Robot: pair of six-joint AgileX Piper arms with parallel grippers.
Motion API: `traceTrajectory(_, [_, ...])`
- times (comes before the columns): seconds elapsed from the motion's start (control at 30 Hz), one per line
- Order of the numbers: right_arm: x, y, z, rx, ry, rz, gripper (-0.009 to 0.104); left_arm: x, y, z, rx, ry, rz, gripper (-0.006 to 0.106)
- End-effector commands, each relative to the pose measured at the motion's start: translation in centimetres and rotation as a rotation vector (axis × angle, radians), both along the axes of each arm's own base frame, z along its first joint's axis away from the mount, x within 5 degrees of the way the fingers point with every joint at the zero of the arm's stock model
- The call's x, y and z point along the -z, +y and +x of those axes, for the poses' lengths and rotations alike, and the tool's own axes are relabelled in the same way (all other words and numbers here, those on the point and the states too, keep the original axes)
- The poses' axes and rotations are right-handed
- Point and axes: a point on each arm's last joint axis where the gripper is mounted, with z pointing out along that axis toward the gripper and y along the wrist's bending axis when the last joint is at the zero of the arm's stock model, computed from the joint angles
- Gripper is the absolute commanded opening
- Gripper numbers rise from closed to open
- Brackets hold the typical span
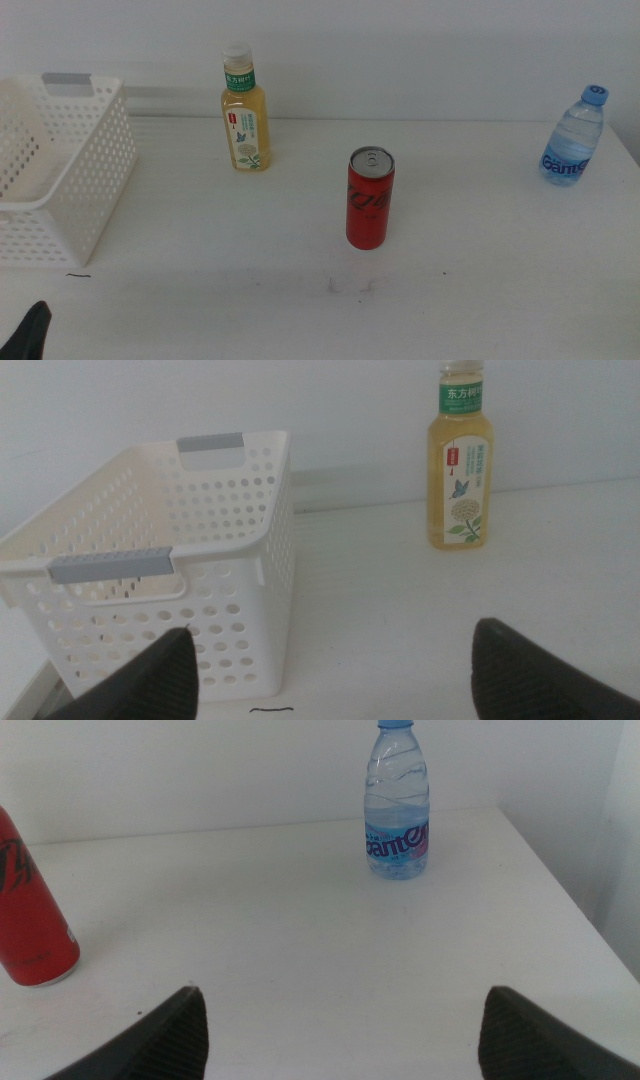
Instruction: Use arms to grab the bottles and put them into the dustbin to the left of the table.
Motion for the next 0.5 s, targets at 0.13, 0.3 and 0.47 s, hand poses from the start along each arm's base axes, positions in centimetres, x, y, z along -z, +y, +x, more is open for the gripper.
traceTrajectory(0.13, [0.0,-0.1,0.0,0.008,-0.013,-0.012,0.091,-0.2,0.0,0.0,0.003,-0.016,-0.034,0.094])
traceTrajectory(0.3, [0.0,-0.1,0.0,0.008,-0.013,-0.012,0.091,-0.5,-0.4,0.3,0.059,-0.038,-0.040,0.094])
traceTrajectory(0.47, [0.0,-0.1,0.0,0.008,-0.013,-0.012,0.091,-0.5,-2.5,2.5,0.276,0.035,-0.093,0.094])
